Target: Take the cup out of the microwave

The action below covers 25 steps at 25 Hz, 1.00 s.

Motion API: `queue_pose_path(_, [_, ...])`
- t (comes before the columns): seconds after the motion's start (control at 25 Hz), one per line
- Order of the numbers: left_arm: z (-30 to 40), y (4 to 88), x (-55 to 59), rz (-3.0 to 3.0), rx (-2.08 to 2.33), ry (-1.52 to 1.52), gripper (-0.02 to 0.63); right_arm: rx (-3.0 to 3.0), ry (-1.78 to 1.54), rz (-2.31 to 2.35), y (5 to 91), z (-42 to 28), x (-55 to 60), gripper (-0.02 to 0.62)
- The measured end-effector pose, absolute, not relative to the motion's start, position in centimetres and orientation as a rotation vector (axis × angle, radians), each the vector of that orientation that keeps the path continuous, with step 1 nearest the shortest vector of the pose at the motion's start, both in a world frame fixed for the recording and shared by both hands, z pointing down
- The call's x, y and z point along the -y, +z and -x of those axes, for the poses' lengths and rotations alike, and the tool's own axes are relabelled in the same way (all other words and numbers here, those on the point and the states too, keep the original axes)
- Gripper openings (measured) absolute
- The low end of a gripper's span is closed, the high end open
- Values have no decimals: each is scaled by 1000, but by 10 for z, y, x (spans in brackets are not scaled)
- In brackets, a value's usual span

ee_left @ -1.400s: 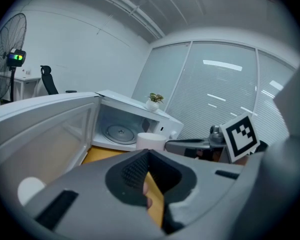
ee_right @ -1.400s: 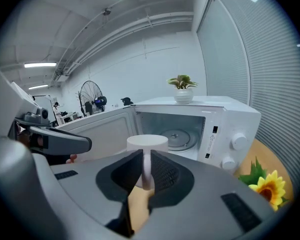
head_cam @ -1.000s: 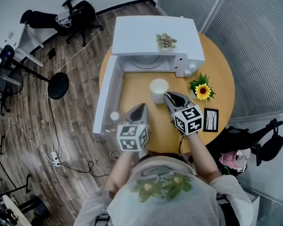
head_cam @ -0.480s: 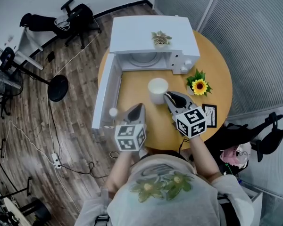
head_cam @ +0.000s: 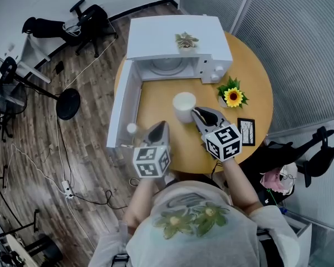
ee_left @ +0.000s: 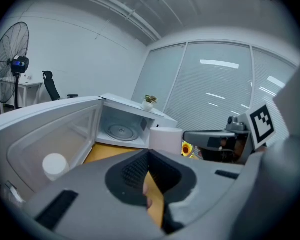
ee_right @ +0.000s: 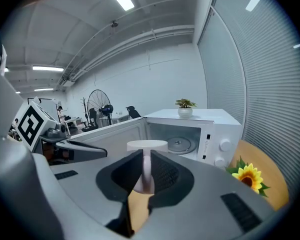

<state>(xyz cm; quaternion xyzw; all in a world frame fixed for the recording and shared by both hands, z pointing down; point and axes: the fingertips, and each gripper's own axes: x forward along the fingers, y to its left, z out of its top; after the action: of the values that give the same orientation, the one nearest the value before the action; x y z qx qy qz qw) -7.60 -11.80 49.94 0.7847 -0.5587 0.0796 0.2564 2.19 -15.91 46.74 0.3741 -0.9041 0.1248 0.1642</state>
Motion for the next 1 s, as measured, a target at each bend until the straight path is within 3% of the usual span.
queue_pose_path(1.0, [74, 524, 111, -2086, 1492, 275, 3, 2464, 510, -1018, 540, -24, 154, 58])
